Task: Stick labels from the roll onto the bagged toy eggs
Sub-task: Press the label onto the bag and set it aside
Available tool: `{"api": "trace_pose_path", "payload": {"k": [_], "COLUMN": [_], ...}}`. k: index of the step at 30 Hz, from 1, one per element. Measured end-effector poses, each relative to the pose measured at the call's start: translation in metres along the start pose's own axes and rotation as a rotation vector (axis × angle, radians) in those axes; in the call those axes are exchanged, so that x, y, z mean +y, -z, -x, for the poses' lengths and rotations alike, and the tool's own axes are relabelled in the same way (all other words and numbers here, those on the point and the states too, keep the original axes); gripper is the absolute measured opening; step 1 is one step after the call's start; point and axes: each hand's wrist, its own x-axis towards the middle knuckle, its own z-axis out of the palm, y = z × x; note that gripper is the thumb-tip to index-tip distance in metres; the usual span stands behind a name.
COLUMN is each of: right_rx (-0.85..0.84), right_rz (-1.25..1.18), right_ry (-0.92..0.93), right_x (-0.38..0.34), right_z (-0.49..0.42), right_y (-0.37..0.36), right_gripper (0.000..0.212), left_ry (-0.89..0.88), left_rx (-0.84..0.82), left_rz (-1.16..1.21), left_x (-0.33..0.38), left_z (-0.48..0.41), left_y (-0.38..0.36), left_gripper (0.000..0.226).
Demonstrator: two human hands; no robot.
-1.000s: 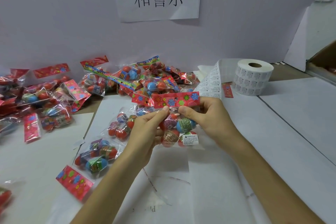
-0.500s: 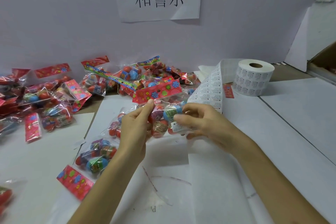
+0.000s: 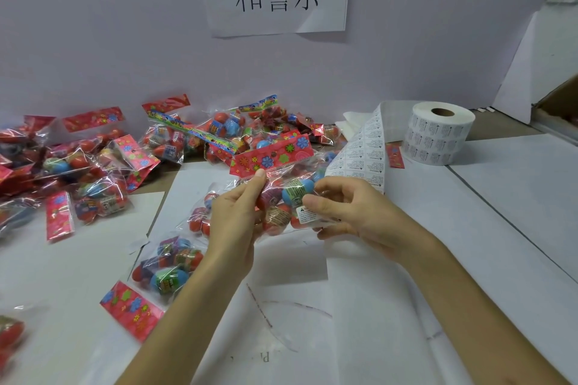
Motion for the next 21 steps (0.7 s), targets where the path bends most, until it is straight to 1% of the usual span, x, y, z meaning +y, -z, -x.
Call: {"api": "trace_pose_path", "payload": {"k": [2,3,7,9,13,17,21], "right_rx": [-0.020,-0.023,0.023,0.037,0.010,-0.051,-0.089], "right_rz": [0.004,0.026,0.076,0.054,0.031,-0.013,-0.044], "right_ry": [-0.030,-0.029,0.039,0.055,0.065,0.032,0.040], "right_x": [0.0004,0.0009,0.0032,0.0042,0.0065,0.0064,0.0059], "right_z": [0.0004,0.0005,-0.0012,-0.0023,-0.0035,-0.0041,-0.0044], "right_y": [-0.0016,-0.0030,-0.0070,-0.0071,-0.0055,-0.0032,0.0002], "right_gripper": [0.055,0.053,0.027,0.024,0.027,0.045,0.047], "left_ry": [-0.019,-0.030,-0.073,-0.082,-0.072,-0.048,-0.020], "left_rx": [0.004,0.007,-0.002,-0.014,-0.009,0.005,-0.009], "left_rz": [-0.013,-0.027,-0.099,-0.113,-0.104,-0.050,-0.019], "left_x": [-0.0005,-0.0009,-0.0034,-0.0044,-0.0041,-0.0003,0.0011], "left_z": [-0.0006,-0.0008,-0.0009,-0.0003,-0.0003,-0.0010,-0.0006], "left_y": [0.0000,-0.0003,-0.0018,-0.0018,-0.0010,0.0011,0.0010], "left_gripper": [0.027,0.026,0.030,0.031,0.030,0.027,0.024]}}
